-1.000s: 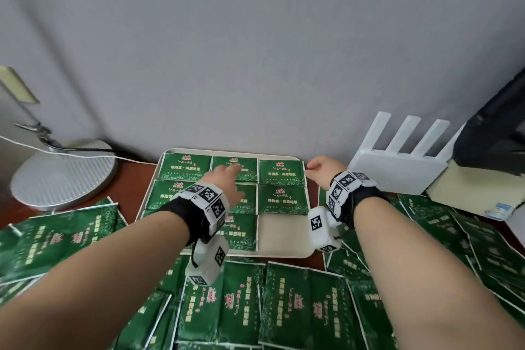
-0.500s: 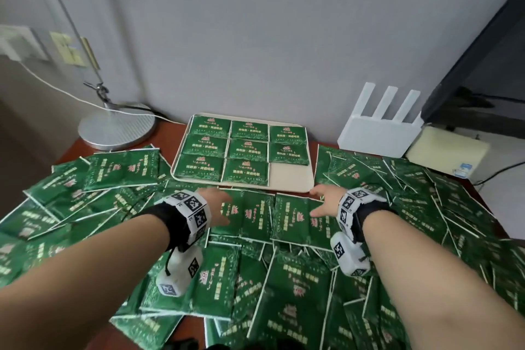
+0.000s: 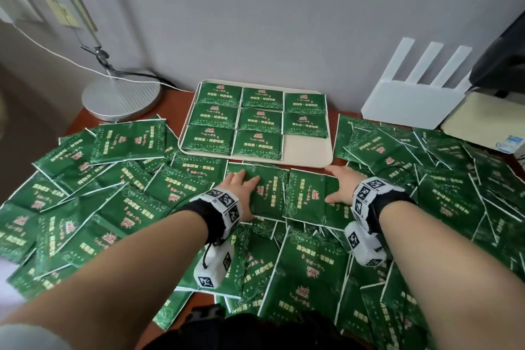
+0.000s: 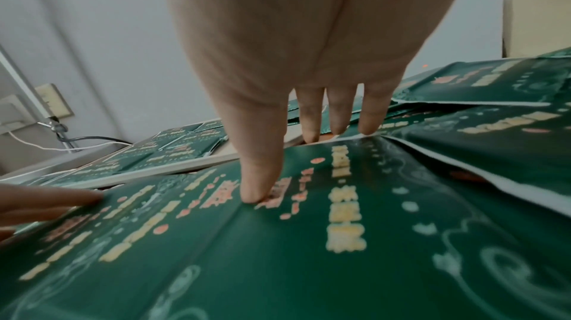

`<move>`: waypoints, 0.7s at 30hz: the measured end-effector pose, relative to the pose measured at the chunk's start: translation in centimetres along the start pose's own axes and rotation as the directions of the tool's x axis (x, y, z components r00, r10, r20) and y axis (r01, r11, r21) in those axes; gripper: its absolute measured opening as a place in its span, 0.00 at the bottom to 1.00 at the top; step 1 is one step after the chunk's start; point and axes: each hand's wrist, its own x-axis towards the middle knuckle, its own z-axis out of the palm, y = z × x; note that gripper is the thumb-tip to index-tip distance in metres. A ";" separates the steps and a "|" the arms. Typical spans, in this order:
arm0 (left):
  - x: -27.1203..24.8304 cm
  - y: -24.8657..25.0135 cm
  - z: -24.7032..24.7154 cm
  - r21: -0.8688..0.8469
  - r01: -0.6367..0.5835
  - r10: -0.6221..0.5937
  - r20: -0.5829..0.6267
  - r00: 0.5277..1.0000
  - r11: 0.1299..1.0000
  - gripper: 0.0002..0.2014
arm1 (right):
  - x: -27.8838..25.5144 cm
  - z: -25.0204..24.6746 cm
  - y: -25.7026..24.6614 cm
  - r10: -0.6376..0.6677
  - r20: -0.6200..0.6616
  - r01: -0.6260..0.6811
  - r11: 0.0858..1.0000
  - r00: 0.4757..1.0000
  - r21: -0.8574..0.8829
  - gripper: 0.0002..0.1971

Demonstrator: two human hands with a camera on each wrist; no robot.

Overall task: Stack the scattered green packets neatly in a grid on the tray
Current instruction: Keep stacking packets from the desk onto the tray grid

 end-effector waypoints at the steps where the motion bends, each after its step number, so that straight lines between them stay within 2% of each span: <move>1: 0.3 0.2 -0.1 -0.010 0.004 -0.004 -0.001 1.000 1.000 0.46 | 0.3 -0.1 0.1 -0.004 0.004 0.004 1.000 1.000 0.004 0.42; 5: 1.0 0.9 -0.5 -0.012 -0.004 0.005 0.021 1.000 1.000 0.42 | 1.4 -0.7 0.7 -0.016 -0.050 0.018 0.999 0.999 0.036 0.34; 8: 1.3 0.8 -1.0 -0.057 -0.050 0.052 0.037 0.998 0.997 0.38 | 1.9 -1.2 1.0 -0.001 -0.091 0.009 0.997 0.996 0.081 0.21; 11: 1.1 0.0 -2.0 -0.199 -0.093 0.076 -0.092 0.993 0.975 0.33 | 1.6 -2.1 1.4 0.027 -0.125 -0.007 0.988 0.992 0.155 0.12; 13: 0.8 -0.7 -2.8 -0.240 -0.107 0.058 -0.202 0.978 0.965 0.26 | 1.0 -2.6 1.7 0.068 -0.164 -0.024 0.967 0.984 0.255 0.13; 15: 0.6 -1.3 -3.3 -0.232 -0.095 0.035 -0.250 0.968 0.968 0.24 | 0.0 -2.9 2.0 0.121 -0.198 -0.037 0.924 0.973 0.382 0.17; 17: 0.4 -1.6 -3.4 -0.194 -0.063 0.020 -0.215 0.976 0.979 0.27 | -1.0 -2.5 1.9 0.155 -0.222 -0.027 0.871 0.963 0.491 0.18; 19: 0.1 -1.6 -2.9 -0.175 -0.029 0.007 -0.123 0.992 0.984 0.34 | -2.0 -1.8 1.7 0.183 -0.251 0.001 0.808 0.951 0.589 0.18; 21: -0.2 -1.5 -2.3 -0.149 -0.011 0.002 -0.065 0.998 0.989 0.42 | -2.8 -1.0 1.4 0.236 -0.302 0.055 0.700 0.924 0.712 0.21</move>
